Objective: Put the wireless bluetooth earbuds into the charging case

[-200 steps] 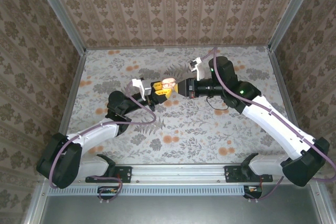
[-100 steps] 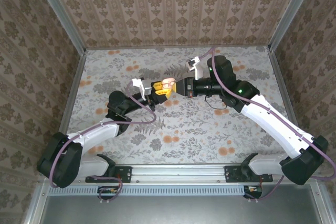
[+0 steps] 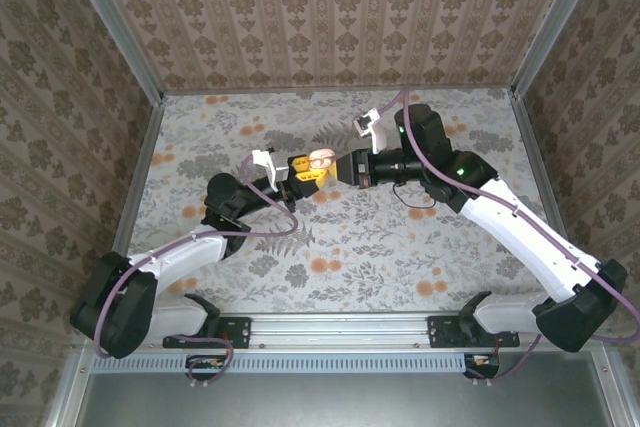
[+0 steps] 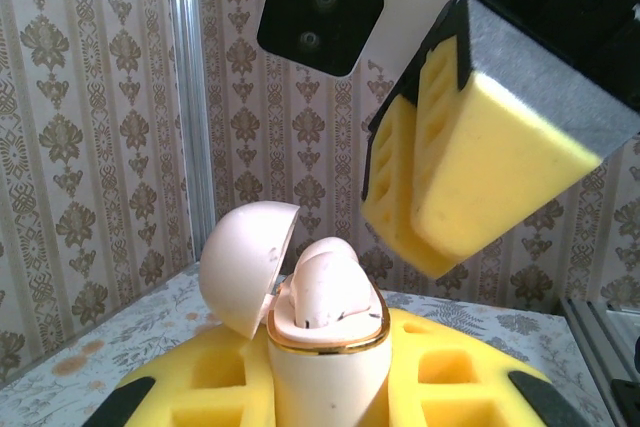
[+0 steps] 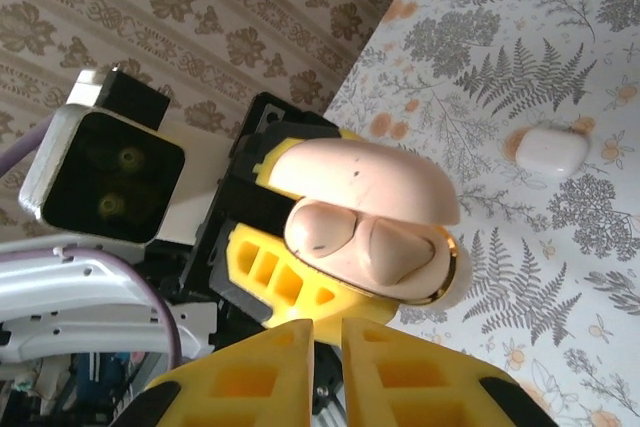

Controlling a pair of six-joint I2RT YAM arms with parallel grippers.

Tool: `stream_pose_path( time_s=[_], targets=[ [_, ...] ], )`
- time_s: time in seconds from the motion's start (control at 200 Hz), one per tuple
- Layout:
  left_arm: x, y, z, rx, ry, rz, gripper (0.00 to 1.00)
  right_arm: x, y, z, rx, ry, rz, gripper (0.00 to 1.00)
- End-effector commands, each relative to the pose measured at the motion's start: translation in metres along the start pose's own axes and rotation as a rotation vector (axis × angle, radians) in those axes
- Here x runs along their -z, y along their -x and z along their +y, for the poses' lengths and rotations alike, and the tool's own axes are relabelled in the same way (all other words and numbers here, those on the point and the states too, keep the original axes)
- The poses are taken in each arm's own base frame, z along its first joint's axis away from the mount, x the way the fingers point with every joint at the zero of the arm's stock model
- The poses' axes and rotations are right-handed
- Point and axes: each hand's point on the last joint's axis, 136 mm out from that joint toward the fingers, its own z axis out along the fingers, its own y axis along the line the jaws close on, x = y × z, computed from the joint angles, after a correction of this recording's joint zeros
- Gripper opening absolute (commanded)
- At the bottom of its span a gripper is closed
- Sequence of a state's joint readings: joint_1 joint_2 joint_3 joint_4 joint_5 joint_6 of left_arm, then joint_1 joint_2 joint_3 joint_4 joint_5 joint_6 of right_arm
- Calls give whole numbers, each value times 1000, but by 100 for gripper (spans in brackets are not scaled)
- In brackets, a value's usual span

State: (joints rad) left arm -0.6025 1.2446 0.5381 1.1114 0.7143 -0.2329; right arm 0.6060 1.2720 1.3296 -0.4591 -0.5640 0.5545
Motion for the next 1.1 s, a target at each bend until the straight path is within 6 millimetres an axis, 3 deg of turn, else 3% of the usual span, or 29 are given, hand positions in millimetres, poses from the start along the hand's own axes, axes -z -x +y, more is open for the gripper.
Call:
stream_pose_path(
  time_s=[0.0,0.185,0.375,0.585,0.735,0.89,0.99,1.095],
  targets=[
    [-1,11,-9,-15,-44,-26,0,23,7,20,46,35,-16,15],
    [-3,8,-18,-4,-105,-4,0,27,34,2,-8,-20,-85,24],
    [-7,8,-23,15,-166,8,0,2,42,-9,-58,18,-50,24],
    [-12,11,-19,28,-172,8,0,-15,17,-8,-83,70,39,22],
    [-13,13,-8,50,-148,-4,0,-6,-5,-3,-54,70,50,21],
    [-13,12,10,125,-97,-16,0,6,-15,-5,-14,24,31,21],
    [-14,-1,25,197,-44,18,0,13,-14,-18,14,-65,3,31],
    [-9,-44,46,289,60,144,0,31,-8,-57,14,-270,-77,45]
  ],
)
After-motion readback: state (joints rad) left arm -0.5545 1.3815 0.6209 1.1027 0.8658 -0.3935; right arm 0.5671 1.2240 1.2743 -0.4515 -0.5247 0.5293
